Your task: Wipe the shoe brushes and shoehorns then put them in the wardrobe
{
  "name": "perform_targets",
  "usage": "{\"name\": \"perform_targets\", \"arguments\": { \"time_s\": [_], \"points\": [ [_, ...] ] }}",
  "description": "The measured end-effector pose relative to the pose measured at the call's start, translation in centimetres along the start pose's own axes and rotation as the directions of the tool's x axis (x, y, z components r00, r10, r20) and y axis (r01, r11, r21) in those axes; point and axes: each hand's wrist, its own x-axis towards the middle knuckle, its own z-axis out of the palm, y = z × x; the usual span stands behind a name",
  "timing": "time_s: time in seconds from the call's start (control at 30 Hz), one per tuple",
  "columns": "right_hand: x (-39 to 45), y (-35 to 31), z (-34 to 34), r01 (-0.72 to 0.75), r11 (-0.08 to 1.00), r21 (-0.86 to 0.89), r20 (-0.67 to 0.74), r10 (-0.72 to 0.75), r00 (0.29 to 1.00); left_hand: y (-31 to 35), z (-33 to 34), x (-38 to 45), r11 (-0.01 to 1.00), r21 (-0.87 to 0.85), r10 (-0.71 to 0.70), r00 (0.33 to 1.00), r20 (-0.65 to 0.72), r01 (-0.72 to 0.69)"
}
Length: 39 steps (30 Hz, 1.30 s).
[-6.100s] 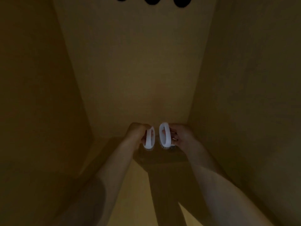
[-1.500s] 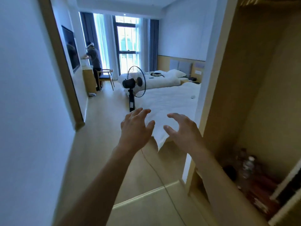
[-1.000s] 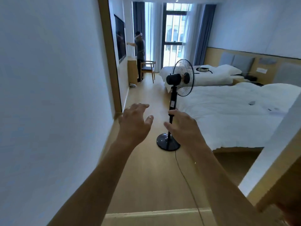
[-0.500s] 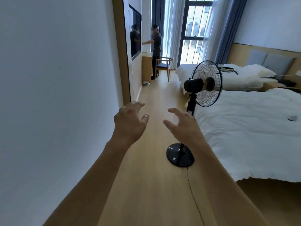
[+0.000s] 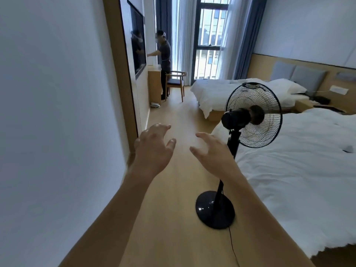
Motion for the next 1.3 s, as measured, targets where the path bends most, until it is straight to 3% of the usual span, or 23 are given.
{"name": "perform_targets", "arguments": {
  "time_s": [0.33, 1.0, 1.3],
  "points": [
    [16.8, 1.9, 6.8, -0.068, 0.998, -0.013, -0.035, 0.068, 0.997, -6.4, 5.2, 17.8, 0.999, 0.023, 0.044, 0.996, 0.072, -0.045],
    [59.1, 11.8, 15.9, -0.022, 0.997, 0.068, 0.028, 0.02, 0.999, -14.9, 19.0, 57.2, 0.993, 0.12, -0.023, 1.0, 0.01, 0.022],
    [73.7, 18.0, 19.5, -0.141, 0.99, -0.006, -0.02, 0.141, 0.99, -17.8, 28.0, 73.2, 0.998, 0.043, 0.047, 0.994, 0.094, -0.052]
  ]
}}
